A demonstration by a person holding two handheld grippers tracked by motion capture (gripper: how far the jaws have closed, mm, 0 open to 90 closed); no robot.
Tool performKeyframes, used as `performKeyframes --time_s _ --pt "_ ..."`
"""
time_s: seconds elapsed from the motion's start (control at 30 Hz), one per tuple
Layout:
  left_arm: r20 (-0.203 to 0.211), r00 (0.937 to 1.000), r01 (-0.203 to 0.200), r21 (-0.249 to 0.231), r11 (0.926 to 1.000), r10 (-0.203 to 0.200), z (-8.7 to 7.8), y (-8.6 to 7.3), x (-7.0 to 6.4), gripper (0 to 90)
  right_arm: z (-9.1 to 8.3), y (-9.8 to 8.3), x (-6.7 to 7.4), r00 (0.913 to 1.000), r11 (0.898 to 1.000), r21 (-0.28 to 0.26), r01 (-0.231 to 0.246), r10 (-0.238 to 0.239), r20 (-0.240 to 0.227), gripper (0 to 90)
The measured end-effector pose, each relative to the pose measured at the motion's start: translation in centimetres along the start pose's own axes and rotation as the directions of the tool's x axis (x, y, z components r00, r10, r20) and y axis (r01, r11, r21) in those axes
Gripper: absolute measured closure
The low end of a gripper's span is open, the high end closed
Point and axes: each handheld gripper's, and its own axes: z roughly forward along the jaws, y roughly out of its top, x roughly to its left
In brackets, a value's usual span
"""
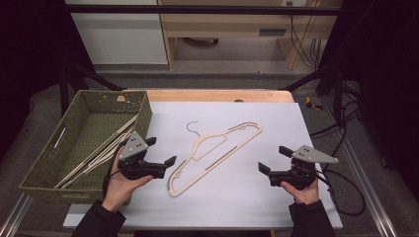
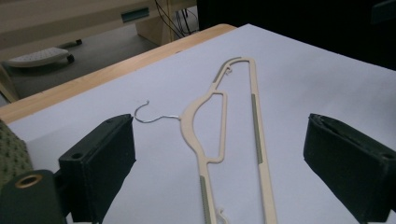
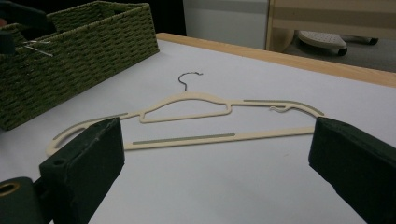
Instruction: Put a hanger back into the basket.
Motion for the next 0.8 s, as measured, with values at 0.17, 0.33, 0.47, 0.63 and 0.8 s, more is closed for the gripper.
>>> performKeyframes --time_s 0.17,0.33,0.47,0.63,0.8 --pt "0.014 0.9999 0.008 0.049 0.9987 -0.008 2.2 -0.4 -0.6 9.1 -0.1 0.0 -0.1 1.0 1.0 0.003 0.007 -0.007 -0.001 4.1" --pt "0.015 0.9999 0.0 0.12 0.9927 -0.001 4.4 -1.0 -1.0 10.4 0.0 0.0 0.0 1.0 1.0 0.007 -0.001 0.001 -0.003 4.2" --pt "0.008 0.9999 0.006 0.167 0.9859 -0.008 5.9 -1.6 -0.9 13.1 -0.1 0.0 0.1 0.9999 1.0 0.004 0.002 -0.002 -0.011 4.4" --pt "-0.008 0.9994 0.035 0.227 0.9733 -0.035 7.5 -2.7 -0.1 17.1 -0.1 0.0 0.0 0.9999 1.0 0.004 0.008 -0.008 -0.013 4.6" --pt "-0.015 0.9992 0.04 0.302 0.9524 -0.037 8.7 -3.8 0.4 27.8 0.1 -0.1 0.1 0.9998 1.0 0.013 0.012 -0.012 -0.016 4.6"
